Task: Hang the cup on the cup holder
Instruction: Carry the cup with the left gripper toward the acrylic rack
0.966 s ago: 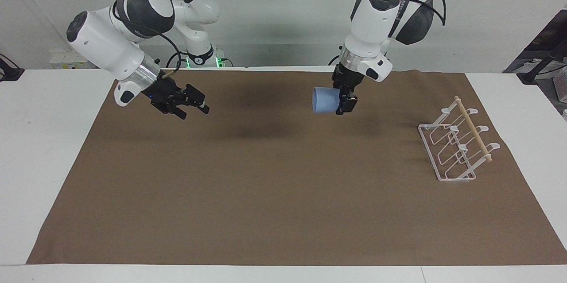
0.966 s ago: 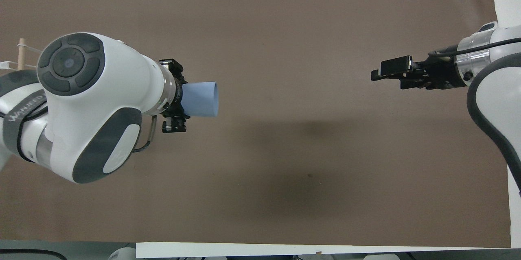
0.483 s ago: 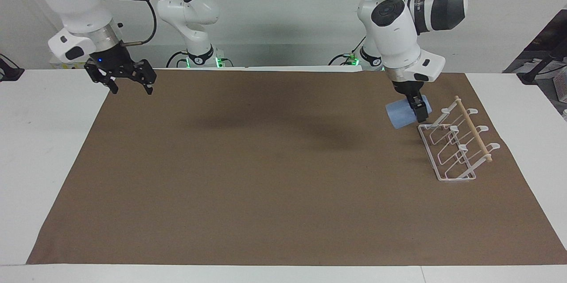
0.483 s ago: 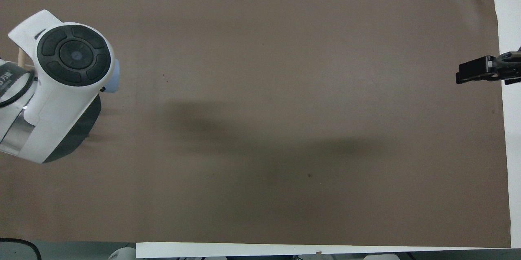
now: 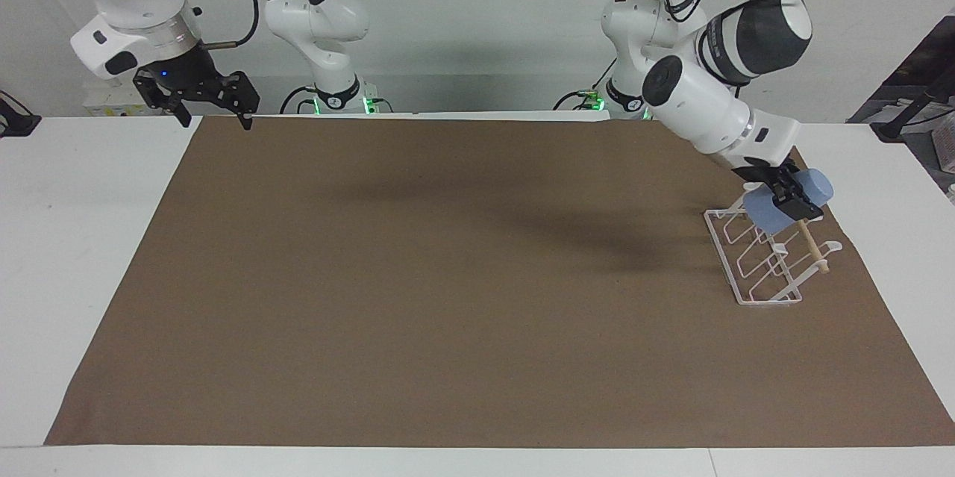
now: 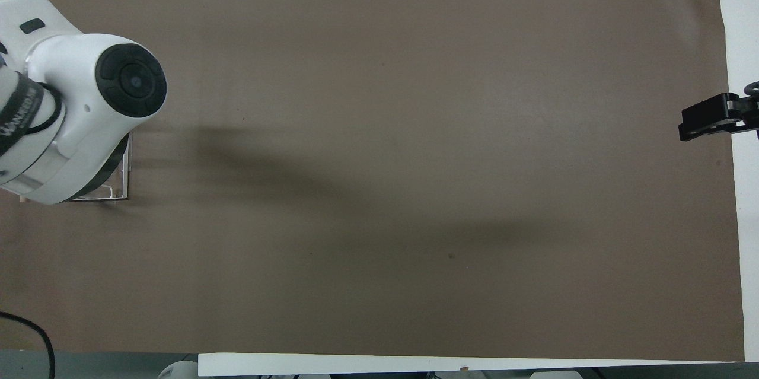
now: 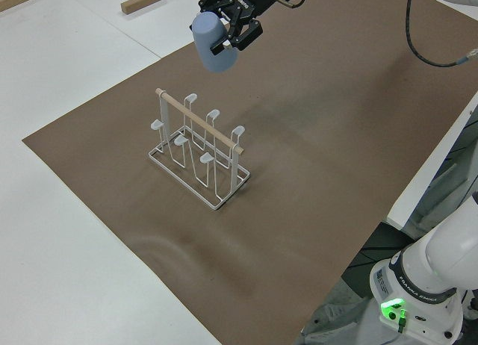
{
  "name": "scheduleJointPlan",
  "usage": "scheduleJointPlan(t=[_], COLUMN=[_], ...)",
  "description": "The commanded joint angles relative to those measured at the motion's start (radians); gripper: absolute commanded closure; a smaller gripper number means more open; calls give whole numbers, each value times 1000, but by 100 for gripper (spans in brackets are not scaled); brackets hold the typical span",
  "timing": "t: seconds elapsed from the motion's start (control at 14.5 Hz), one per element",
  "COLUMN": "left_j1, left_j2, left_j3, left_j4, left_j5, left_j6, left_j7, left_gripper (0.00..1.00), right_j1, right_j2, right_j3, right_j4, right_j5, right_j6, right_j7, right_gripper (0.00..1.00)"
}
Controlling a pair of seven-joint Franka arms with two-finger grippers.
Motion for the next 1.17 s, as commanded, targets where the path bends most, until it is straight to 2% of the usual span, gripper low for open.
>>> scheduleJointPlan(t=[0.0, 0.14, 0.41, 0.69, 1.1], left_j1=[32, 46, 46, 44, 44], left_j2=[54, 106, 158, 163, 175], left_j3=[-9, -9, -9, -11, -14], left_j4=[7, 10, 6, -19, -51], left_j5=[117, 183, 204, 202, 199], left_j6=[10, 13, -4, -18, -4], left_j7=[12, 12, 6, -11, -98], left_gripper=[49, 49, 49, 49, 49], right_j1=[24, 26, 6, 12, 12], right_j2=[19, 18, 9, -14, -14], right_j3=[-7, -5, -1, -1, -1], right_j4=[32, 28, 17, -24, -24], right_j5=[-32, -30, -16, -16, -16], right_j6=[-33, -41, -35, -39, -39], right_j7=[0, 0, 3, 0, 0], right_gripper=[1, 1, 1, 1, 1])
